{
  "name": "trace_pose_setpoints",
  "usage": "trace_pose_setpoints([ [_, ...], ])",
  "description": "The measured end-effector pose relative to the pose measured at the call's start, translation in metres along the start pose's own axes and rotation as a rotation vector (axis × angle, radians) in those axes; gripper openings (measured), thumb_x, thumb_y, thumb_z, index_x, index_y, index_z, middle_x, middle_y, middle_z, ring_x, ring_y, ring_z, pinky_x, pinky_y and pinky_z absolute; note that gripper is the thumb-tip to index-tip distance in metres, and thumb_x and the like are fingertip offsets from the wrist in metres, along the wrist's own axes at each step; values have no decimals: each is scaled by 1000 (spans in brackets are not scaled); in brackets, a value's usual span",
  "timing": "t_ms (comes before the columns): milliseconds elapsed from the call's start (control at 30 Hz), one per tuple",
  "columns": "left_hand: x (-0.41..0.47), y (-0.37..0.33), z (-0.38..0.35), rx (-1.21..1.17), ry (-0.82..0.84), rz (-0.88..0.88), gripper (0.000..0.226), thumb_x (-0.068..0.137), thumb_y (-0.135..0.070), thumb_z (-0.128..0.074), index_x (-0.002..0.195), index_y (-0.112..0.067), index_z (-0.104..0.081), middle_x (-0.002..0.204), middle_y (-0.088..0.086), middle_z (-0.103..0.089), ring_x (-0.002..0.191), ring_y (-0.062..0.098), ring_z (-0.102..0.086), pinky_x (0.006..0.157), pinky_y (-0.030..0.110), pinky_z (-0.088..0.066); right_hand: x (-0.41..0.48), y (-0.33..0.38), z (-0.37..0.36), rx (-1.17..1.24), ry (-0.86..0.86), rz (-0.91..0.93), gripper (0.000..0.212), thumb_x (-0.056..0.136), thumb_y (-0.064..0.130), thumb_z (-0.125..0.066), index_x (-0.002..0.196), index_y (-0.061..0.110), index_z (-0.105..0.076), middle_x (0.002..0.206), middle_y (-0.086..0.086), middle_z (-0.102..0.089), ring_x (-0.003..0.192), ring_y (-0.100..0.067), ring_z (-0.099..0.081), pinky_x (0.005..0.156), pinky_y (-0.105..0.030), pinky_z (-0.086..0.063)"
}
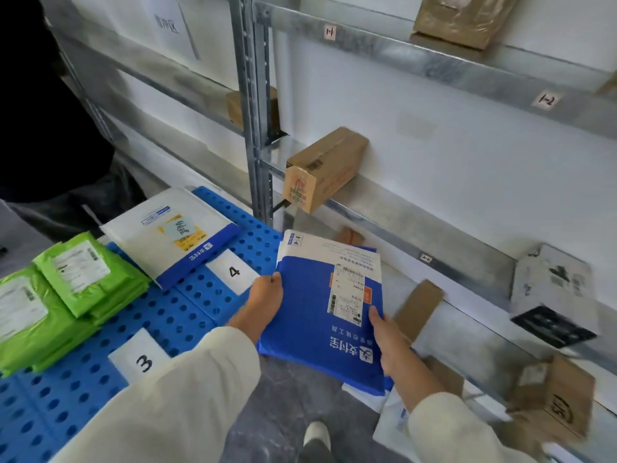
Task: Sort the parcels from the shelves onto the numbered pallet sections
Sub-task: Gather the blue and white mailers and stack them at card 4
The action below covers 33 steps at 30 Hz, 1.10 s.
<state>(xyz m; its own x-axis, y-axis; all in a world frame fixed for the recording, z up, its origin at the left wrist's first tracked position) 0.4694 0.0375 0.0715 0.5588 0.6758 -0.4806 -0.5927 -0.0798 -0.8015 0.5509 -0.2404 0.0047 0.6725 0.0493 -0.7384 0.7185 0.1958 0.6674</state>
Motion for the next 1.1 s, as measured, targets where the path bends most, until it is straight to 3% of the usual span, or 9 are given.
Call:
trace_pose_setpoints([
  [67, -11, -2, 7, 63, 24, -52, 41, 103, -27, -34, 63, -20, -37, 64, -2, -39, 55, 8, -34, 52, 19, -29, -23, 1, 0, -5, 17, 39, 35, 98, 43, -48, 120, 17, -58, 102, -10, -72, 86, -32, -70, 70, -43, -57],
  [167, -37, 4, 29, 14, 31, -43, 42, 100, -30, -37, 60, -18, -31, 57, 1, -34, 51, 15, -29, 51, 27, -26, -51, 14, -3, -65, 4, 162, 35, 97, 43, -50, 118, 15, -54, 102, -9, -70, 86, -29, -69, 68, -39, -56],
  [333, -64, 24, 65, -181, 58, -53, 37, 98, -34, -47, 77, -11, -67, 78, 0, -67, 72, 20, -60, 71, 30, -48, -96, 31, -14, -186, -2, 335, 31, 97, 43, -50, 109, 15, -56, 94, -5, -71, 79, -23, -71, 56, -29, -52],
  [633, -60, 53, 148, -401, -123, -20, 27, 98, -30, -53, 102, -13, -73, 95, 1, -72, 91, 23, -67, 90, 40, -54, -119, 66, -104, -293, 136, 438, 22, 98, 39, -50, 103, 20, -59, 91, -3, -72, 75, -22, -72, 57, -29, -54],
  [800, -32, 51, 188, -406, -217, -30, 29, 98, -32, -51, 100, -12, -73, 96, 3, -71, 92, 24, -66, 88, 39, -53, -101, 103, -170, -376, 222, 487, 24, 98, 40, -50, 99, 19, -61, 88, -4, -73, 75, -23, -73, 67, -37, -59],
  [900, -11, 46, 209, -383, -282, -33, 28, 98, -31, -51, 81, -15, -66, 82, 0, -63, 76, 18, -56, 72, 29, -44, -82, 129, -211, -417, 288, 505, 23, 96, 41, -53, 97, 20, -62, 85, -4, -74, 71, -23, -73, 65, -37, -60],
  [967, 3, 44, 222, -395, -318, -23, 28, 98, -29, -52, 75, -19, -64, 78, -1, -60, 75, 18, -53, 71, 29, -42, -70, 145, -242, -440, 335, 500, 22, 95, 41, -55, 96, 20, -62, 84, -4, -75, 69, -23, -74, 61, -36, -60],
  [1033, 18, 43, 232, -428, -350, 8, 24, 98, -27, -53, 95, -14, -72, 91, 1, -67, 87, 20, -59, 80, 30, -46, -59, 161, -272, -469, 377, 503, 20, 95, 41, -55, 95, 21, -61, 84, -4, -74, 69, -24, -74, 63, -39, -60],
  [1100, 32, 38, 244, -434, -399, 27, 30, 98, -27, -53, 115, -7, -69, 101, 2, -66, 92, 18, -59, 80, 27, -44, -51, 178, -301, -503, 407, 526, 20, 95, 40, -55, 96, 21, -60, 84, -4, -74, 70, -24, -73, 65, -39, -60],
])
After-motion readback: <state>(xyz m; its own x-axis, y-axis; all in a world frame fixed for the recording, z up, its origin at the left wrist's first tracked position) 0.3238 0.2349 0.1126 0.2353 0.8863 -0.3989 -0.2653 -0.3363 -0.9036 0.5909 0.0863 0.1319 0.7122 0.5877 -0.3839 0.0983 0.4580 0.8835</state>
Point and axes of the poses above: each hand's wrist, its own x-axis towards the middle knuckle, its own z-axis out of the back of the hand, y = z × x, the point moved 9 cm from there along x, towards the middle knuckle
